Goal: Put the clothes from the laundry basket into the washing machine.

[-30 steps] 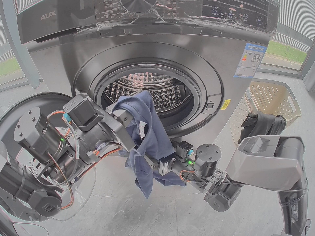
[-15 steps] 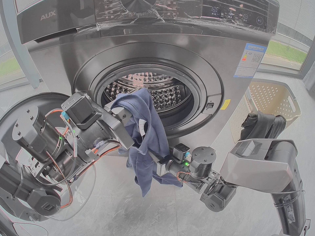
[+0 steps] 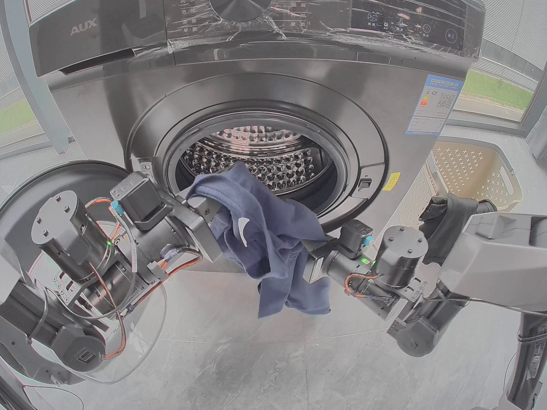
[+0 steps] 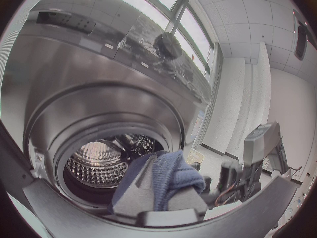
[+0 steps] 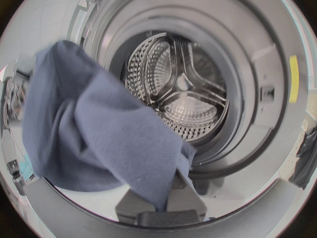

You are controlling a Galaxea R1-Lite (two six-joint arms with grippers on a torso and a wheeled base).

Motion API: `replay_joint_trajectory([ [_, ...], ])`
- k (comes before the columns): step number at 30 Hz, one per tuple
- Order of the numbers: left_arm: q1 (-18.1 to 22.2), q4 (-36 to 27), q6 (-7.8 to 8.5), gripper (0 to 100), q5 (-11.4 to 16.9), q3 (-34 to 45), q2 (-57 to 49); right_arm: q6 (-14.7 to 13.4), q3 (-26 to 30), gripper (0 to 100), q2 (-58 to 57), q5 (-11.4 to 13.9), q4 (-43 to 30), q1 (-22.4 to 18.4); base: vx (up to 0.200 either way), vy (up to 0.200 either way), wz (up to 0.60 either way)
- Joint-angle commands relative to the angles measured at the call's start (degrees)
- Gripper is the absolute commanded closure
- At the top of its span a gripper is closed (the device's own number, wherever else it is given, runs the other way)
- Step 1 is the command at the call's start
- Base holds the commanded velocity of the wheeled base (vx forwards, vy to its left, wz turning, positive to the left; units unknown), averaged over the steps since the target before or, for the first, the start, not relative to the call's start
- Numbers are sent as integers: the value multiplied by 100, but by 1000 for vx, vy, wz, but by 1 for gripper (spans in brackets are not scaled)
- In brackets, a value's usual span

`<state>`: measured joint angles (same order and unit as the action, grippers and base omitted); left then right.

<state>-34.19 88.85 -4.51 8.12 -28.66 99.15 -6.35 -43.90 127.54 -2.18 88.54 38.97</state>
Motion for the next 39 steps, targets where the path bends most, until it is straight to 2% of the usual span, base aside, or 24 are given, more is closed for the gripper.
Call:
replay_joint_trajectory([
  [1,141,-8,12,100,-12,344,369,-33,444,100,-959,-28,5,-57,0,0,0],
  [9,255,1,117,100,-3,845,729,-59,567,100,-1275,-37,5,-13,0,0,0],
  [13,334,1,284,100,23,994,1010,-59,567,100,-1398,-45,5,40,0,0,0],
  [16,317,1,346,100,120,1082,1204,-59,575,100,-1416,-45,5,110,0,0,0],
  [23,343,1,346,100,172,1135,1256,-59,663,100,-1372,-37,5,146,0,0,0],
  [24,343,1,346,0,172,1135,1256,-59,663,100,-1372,-37,5,146,0,0,0],
  [30,273,10,354,0,199,1600,1327,-50,523,100,-1346,-37,5,102,0,0,0],
  [33,229,10,565,0,471,1943,1379,-50,444,100,-1293,-37,5,67,0,0,0],
  [34,220,10,732,0,586,2066,1414,-50,435,100,-1284,-37,5,67,0,0,0],
  [35,220,10,767,0,612,2093,1423,-50,435,100,-1284,-37,5,67,0,0,0],
  [36,220,10,917,0,700,2224,1467,-50,426,100,-1284,-37,5,67,0,0,0],
  [37,220,10,917,0,700,2224,1467,-50,426,100,-1284,-37,5,67,0,0,0],
  [38,211,10,1040,0,832,2418,1511,-50,426,100,-1275,-37,5,67,0,0,0],
  [39,211,10,1093,0,893,2523,1520,-50,426,100,-1275,-45,5,67,0,0,0],
])
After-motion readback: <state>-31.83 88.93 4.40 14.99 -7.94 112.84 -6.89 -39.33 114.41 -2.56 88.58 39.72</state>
